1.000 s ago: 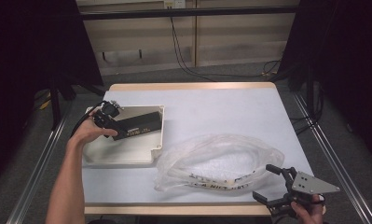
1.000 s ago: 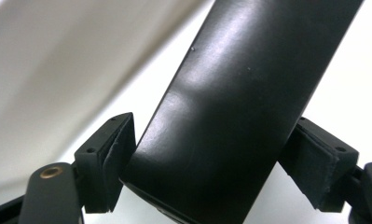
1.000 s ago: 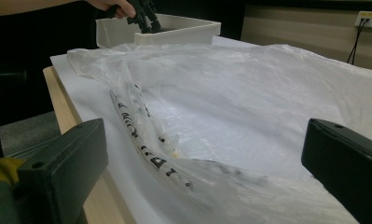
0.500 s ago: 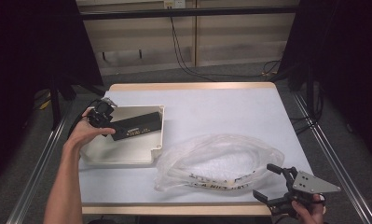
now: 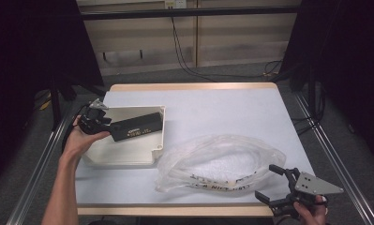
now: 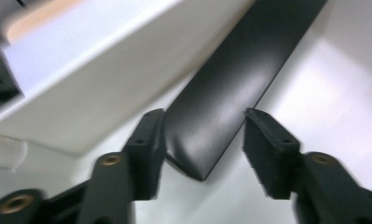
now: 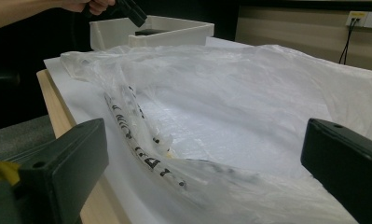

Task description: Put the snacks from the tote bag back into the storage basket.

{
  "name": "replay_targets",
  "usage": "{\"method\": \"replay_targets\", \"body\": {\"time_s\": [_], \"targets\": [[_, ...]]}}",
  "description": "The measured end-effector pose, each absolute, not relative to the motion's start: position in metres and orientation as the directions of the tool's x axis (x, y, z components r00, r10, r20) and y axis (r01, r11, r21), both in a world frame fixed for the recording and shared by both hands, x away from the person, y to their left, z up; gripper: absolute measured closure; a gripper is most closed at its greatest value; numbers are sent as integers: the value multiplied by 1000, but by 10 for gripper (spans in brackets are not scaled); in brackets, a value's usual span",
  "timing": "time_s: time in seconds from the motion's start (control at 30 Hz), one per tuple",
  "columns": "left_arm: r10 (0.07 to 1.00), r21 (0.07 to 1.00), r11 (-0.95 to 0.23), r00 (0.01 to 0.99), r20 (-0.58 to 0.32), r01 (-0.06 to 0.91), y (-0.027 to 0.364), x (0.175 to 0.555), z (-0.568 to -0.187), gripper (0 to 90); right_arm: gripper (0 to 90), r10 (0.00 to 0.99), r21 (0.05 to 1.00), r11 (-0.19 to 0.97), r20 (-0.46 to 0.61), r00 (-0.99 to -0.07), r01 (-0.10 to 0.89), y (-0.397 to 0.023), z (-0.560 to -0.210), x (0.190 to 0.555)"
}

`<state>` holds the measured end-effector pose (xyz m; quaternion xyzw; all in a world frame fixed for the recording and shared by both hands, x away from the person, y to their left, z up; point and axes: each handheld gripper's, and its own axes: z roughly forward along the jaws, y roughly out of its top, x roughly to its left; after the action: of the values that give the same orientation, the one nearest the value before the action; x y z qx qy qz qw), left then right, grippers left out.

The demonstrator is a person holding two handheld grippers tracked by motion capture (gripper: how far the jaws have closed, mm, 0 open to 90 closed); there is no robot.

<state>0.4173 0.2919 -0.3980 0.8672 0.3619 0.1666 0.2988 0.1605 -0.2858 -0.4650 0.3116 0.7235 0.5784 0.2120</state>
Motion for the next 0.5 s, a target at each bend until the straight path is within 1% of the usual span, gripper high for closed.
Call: {"method": "replay_targets", "body": {"time_s": [0.03,0.2,0.23,0.27,0.37,0.5], "targets": [[721,644,-557,690,62,524,291,415,-396,514,1,696,969,138,52,-717,205,-286,-465,160],[695,640,-576,717,55,509,281,403,-397,748,1,693,969,140,51,-720,203,-286,-465,160],[671,633,-597,739,57,493,279,401,-399,786,1,694,969,137,53,-718,205,-287,-465,160],[669,624,-607,740,69,491,277,399,-399,831,1,698,969,134,54,-714,205,-288,-465,160],[662,624,-608,748,56,491,271,394,-403,900,1,700,970,134,54,-712,205,-289,-465,160],[659,581,-636,749,65,508,262,391,-412,900,1,700,970,134,53,-712,204,-287,-465,159]]}}
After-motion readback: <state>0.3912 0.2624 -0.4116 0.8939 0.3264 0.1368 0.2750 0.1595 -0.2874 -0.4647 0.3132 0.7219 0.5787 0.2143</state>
